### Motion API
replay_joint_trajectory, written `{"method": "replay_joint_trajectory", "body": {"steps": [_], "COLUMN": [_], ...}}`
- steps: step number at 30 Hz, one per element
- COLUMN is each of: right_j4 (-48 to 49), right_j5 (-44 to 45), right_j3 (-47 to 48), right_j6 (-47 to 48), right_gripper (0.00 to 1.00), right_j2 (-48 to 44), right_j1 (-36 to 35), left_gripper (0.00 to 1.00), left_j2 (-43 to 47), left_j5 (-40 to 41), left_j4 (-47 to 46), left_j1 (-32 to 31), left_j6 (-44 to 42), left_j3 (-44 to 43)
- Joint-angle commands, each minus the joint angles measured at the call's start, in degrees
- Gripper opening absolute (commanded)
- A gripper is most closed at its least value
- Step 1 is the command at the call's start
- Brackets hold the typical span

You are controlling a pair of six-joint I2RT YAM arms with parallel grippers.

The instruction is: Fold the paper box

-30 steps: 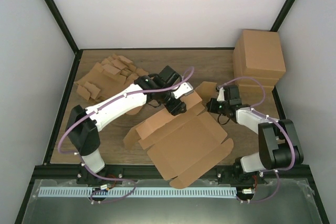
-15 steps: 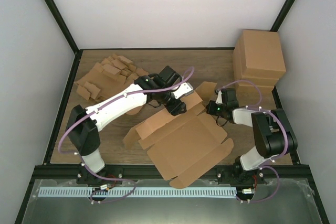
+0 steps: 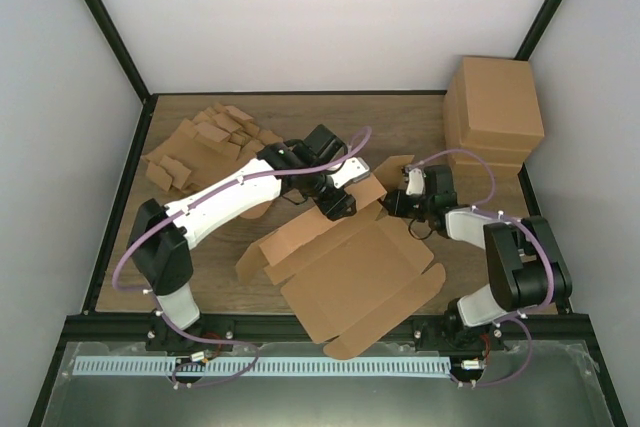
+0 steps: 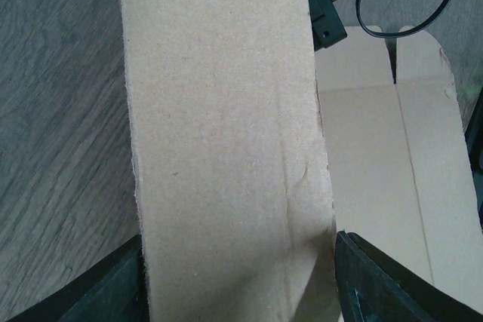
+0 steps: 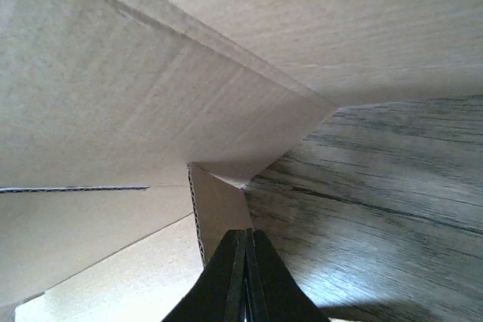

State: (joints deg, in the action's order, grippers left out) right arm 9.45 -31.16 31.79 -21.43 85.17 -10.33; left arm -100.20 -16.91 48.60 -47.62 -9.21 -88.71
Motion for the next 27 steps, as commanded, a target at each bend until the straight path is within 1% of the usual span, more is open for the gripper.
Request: {"method": "replay_joint_trajectory", "body": {"steps": [1,7,13,22,25,27], "right_j4": [1.69,3.54,3.55,1.14,0.13,-0.52], "right_j5": [-5.31,-5.51,-6.14,-0.51,1.66,3.02], "right_j3": [-0.14,-1.94,-1.73,-1.08,-0.65,-0.32], "right_j6": [0.98,-0.43,0.03,0.42,0.74,0.99], "right_gripper": [0.01,0.01,0.01,0.02,0.06,0.07], "right_j2": [1.11,0.92,1.45,-1.03,-1.87,-2.17], "right_j1": [-0.63,-2.18,-2.33,-2.28,-2.30,-2.28], "left_gripper": [0.65,0.65,0.65,0.65,0.65,0.65], "left_j2": [-2.71,-2.63,-2.90,-3.17,-3.20,-3.17], "left_j5": [-2.16,-1.99,-2.35,-2.21,-2.14,-2.17], "left_j4": [2.72,3.11,3.26,3.44,3.44,3.43], "left_j1": [-0.46,-0.46,-0.45,-0.43,-0.40,-0.38], "left_j6": [0.06,-0.12,-0.27,-0.50,-0.56,-0.50], "left_j3": [-0.14,0.26,0.29,0.20,0.20,0.26]}}
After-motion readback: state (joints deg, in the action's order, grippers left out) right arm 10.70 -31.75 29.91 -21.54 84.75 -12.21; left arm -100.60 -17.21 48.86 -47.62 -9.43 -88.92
